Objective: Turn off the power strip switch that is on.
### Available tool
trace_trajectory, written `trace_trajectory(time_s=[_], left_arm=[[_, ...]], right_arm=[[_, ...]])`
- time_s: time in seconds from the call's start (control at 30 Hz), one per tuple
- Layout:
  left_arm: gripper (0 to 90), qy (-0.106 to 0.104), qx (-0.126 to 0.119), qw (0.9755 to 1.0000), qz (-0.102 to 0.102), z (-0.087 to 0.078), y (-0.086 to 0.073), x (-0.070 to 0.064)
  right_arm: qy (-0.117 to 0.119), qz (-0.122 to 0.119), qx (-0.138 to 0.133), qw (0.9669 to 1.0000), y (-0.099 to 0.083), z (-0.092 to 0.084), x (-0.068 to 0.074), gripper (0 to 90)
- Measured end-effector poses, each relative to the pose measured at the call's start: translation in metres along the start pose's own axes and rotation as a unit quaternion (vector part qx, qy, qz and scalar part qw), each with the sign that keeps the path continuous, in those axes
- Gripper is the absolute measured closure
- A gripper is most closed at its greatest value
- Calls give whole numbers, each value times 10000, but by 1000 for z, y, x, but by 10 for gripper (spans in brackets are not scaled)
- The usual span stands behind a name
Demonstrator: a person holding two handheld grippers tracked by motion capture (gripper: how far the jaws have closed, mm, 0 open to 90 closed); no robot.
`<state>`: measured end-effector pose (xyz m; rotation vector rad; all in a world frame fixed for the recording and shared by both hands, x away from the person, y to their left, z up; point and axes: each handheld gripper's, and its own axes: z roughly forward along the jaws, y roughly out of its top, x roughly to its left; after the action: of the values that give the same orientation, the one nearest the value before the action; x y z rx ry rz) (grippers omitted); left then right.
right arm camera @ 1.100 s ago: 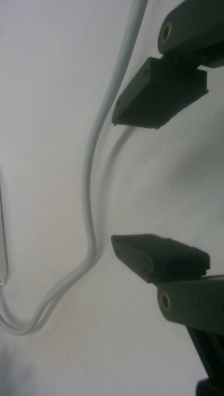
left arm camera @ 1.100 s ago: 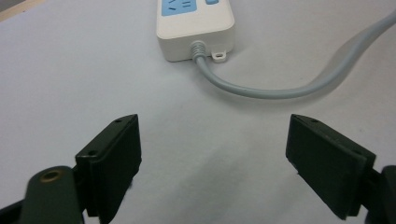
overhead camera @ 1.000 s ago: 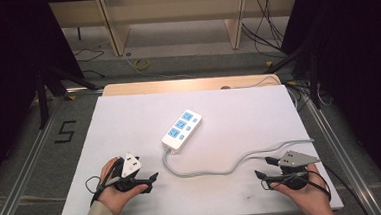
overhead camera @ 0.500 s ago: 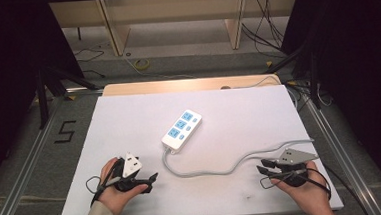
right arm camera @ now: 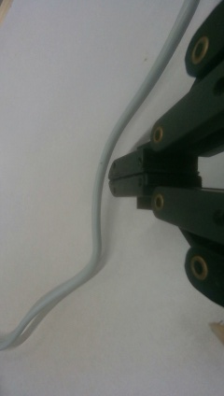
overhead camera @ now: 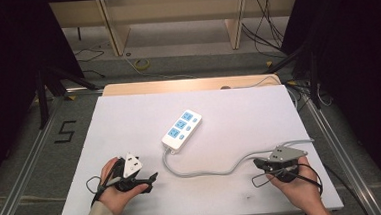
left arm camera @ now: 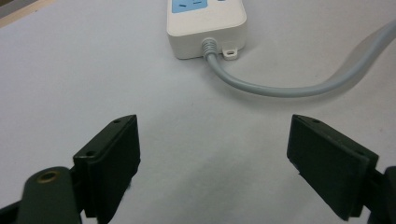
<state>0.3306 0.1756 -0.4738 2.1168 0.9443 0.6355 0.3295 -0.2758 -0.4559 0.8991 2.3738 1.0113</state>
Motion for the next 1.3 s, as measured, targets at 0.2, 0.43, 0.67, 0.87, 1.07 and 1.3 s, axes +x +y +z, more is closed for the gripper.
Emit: trace_trajectory(time_s=[0.2,0.43,0.67,0.87,1.07,1.3], left_arm=[[172,21,19,10000,24,0,0,1],[174,14,2,10000,29,0,0,0],[176,21,-3,10000,56,0,0,0],[176,27,-13,10000,52,1,0,0],[179,7,-18,10000,59,1,1,0],[180,12,-23,10000,13,1,0,0]], right_arm=[[-18,-6,15,10000,5,3,-1,900],[-46,7,55,10000,12,8,-2,900],[-41,21,98,9999,17,12,-4,900],[-27,-2,91,10000,23,15,-5,900],[-27,-26,116,9999,29,19,-5,900],[-39,-75,95,9999,37,22,-5,900]])
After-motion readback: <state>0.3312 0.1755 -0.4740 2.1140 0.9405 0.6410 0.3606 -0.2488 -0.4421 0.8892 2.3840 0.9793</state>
